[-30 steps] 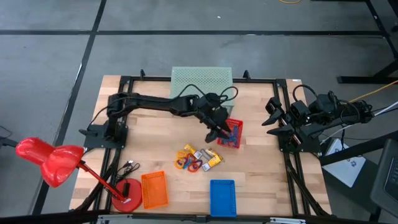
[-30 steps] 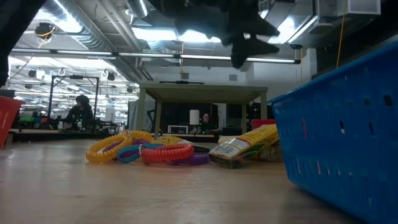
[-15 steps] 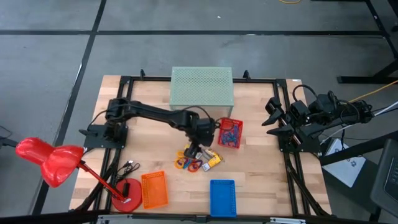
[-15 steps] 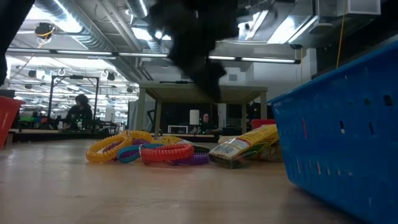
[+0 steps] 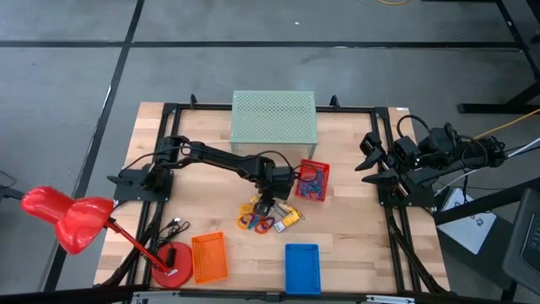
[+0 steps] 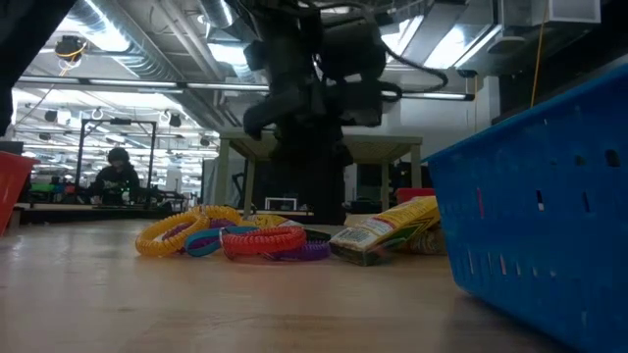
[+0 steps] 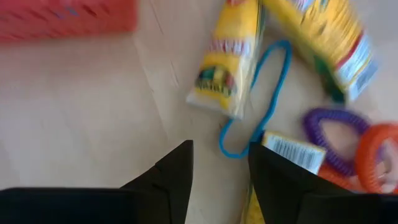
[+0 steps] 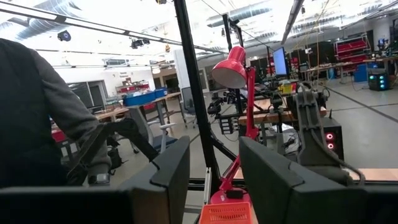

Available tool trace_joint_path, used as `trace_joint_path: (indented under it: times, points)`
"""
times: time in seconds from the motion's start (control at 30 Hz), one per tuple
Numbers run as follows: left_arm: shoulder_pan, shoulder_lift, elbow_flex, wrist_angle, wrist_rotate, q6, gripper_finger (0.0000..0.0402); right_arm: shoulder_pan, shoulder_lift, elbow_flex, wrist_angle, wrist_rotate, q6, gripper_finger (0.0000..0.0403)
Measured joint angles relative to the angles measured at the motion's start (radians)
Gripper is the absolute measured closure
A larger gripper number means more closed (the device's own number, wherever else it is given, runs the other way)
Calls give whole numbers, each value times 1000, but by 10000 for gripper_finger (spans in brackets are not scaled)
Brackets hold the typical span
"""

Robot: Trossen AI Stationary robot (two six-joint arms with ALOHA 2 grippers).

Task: Pick & Place Office Desk Supplies
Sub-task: Put the blue rubber band into the red basket

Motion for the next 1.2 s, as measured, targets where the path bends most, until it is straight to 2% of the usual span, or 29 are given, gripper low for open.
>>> trace_joint_path:
  times: [0.23,0.5,0.6,0.7,0.93,1.1,1.2]
  points:
    - [-39,40,2,-18,7,68,252,0,0,0,0,0,2,261]
    - [-45,66,2,29,-92,-15,254,0,0,0,-8,-8,-8,261]
    - [-39,67,1,48,-99,-26,259,0,0,0,-8,-8,-8,261]
    - [-37,68,1,49,-97,-51,281,0,0,0,-9,-8,-11,261]
    - [-37,70,2,54,-61,-104,391,0,0,0,-19,-9,-18,261]
    - [-33,70,1,58,-18,-179,399,0,0,0,-19,-8,-42,261]
    - [-16,59,-2,70,54,-243,399,0,0,0,-19,-1,-46,261]
